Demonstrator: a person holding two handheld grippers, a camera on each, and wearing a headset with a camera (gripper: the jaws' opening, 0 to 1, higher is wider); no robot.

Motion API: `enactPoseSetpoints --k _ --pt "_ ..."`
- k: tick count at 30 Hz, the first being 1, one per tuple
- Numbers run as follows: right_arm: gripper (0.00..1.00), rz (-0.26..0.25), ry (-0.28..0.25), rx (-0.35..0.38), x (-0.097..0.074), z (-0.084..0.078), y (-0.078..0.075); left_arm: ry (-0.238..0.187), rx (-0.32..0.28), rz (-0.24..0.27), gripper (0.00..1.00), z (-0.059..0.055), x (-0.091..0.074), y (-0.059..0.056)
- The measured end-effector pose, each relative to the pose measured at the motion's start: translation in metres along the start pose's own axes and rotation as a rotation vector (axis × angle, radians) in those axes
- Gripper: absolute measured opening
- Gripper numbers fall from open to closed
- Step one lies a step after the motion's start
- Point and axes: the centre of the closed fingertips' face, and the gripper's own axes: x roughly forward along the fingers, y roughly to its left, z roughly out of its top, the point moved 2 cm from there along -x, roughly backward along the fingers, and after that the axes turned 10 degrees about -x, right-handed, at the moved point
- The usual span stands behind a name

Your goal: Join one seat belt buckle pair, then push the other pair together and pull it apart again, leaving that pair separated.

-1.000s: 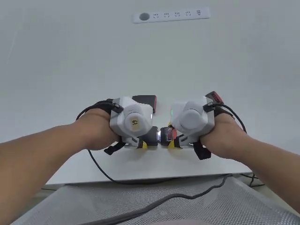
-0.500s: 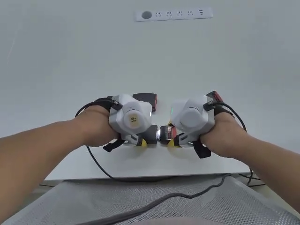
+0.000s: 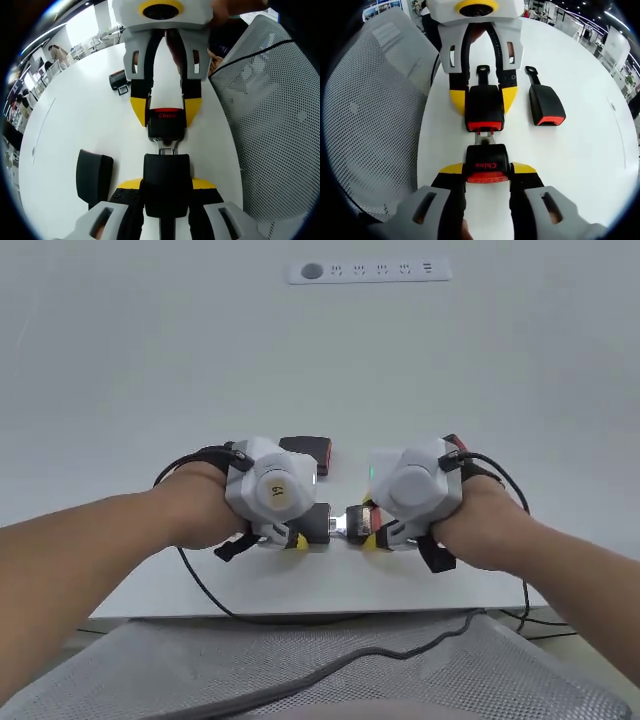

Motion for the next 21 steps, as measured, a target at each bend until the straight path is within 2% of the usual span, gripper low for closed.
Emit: enactPoseSetpoints --k 4,11,21 --pt "0.32 -0.002 -0.023 -0.01 -0.002 -0.002 0.0 0.001 0.004 0.0 0.34 0.0 0.0 0.0" --pt "0.33 -0.001 -0.025 -0.01 -0.007 -0.009 0.003 0.006 0.001 0.0 0.34 0.002 -0.002 -0.002" --pt "0.33 -0.01 0.002 0.007 -0.025 -0.042 0.005 0.009 0.01 -0.005 0.35 0.002 -0.002 0.0"
